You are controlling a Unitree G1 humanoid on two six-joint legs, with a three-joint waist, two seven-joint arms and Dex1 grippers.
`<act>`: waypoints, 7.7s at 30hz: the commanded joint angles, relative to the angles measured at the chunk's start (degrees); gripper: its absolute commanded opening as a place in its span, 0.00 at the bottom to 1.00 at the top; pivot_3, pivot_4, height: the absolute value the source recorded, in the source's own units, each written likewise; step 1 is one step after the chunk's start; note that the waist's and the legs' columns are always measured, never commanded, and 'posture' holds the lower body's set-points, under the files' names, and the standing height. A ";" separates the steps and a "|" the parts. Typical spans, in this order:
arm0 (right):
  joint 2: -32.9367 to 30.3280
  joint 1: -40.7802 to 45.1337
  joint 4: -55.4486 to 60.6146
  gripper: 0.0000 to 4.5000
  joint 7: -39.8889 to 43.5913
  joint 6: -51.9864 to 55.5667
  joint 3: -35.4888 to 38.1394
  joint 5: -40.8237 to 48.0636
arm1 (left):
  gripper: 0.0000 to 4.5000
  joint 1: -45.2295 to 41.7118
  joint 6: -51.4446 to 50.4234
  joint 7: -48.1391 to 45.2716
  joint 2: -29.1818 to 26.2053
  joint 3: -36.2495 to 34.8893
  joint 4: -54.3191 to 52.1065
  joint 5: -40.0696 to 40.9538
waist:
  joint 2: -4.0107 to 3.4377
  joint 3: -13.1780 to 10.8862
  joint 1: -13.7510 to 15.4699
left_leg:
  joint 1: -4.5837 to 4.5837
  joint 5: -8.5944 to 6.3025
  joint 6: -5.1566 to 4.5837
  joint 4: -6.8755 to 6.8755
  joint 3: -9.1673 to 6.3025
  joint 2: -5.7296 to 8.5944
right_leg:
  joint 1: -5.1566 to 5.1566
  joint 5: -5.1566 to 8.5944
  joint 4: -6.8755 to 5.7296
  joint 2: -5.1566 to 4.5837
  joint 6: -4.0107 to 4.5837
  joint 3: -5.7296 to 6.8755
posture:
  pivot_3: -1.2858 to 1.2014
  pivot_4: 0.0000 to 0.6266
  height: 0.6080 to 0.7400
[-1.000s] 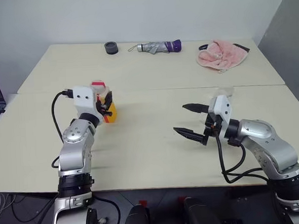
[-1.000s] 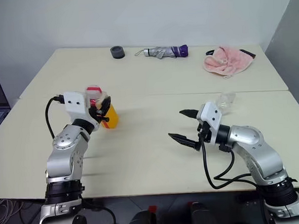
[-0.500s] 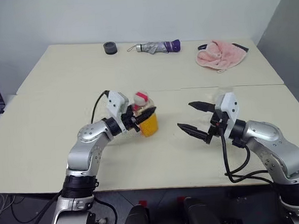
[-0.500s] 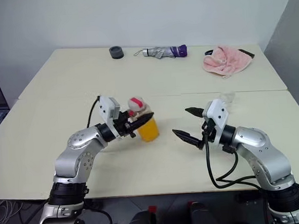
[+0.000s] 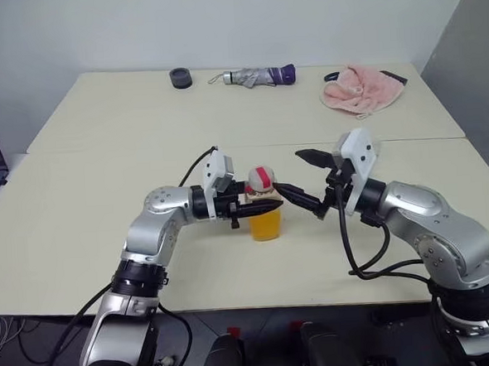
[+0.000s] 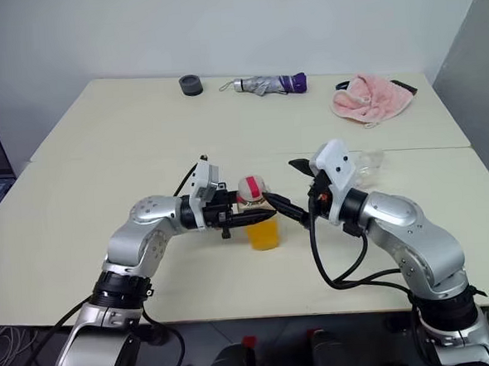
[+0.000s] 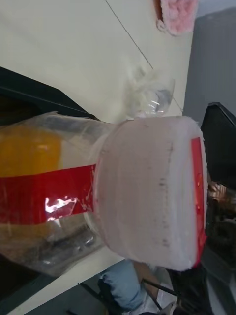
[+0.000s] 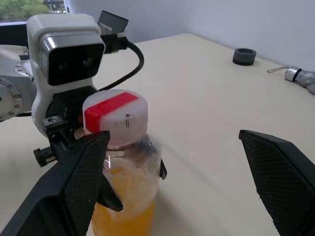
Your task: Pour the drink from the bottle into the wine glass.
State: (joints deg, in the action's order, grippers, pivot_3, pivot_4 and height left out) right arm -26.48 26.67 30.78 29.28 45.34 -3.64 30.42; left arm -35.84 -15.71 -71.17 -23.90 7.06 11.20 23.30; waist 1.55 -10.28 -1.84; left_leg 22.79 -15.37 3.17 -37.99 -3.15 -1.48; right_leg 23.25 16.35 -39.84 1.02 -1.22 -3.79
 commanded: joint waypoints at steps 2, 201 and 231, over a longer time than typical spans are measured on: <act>1.99 3.04 2.20 1.00 0.70 2.52 -1.11 3.42 | 0.40 -2.96 4.65 -0.57 1.65 0.88 1.43 -1.92 | 0.00 0.00 0.00 | 0.02 0.00 0.00 0.00 0.00 0.00 | 0.02 0.00 0.00 0.00 0.00 0.00 | 0.52 0.24 1.00; 6.58 0.60 -3.68 0.88 -1.61 -12.55 -1.11 -14.19 | 0.39 -11.00 12.60 -5.95 1.45 -0.80 13.78 -6.32 | -0.28 -0.22 -0.20 | 0.13 0.01 0.00 -0.02 -0.07 0.02 | 0.14 0.03 -0.09 -0.02 0.06 0.07 | 0.52 0.24 1.00; -0.40 -3.01 2.70 0.88 4.56 -7.08 -0.28 -5.78 | 0.39 -11.03 12.98 -5.95 1.20 -1.42 14.11 -6.73 | -0.28 -0.22 -0.07 | 0.13 0.01 0.00 -0.02 -0.07 0.03 | 0.14 0.03 -0.08 -0.01 0.06 0.07 | 0.52 0.24 1.00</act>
State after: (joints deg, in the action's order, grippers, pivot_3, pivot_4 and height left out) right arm -26.06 23.54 31.16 32.58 38.18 -4.62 23.43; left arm -45.67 -3.50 -77.01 -22.56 6.53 26.94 15.69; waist 1.27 -10.49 -1.92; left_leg 22.92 -15.37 3.17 -38.00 -3.21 -1.44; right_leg 23.39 16.38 -39.92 1.00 -1.16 -3.73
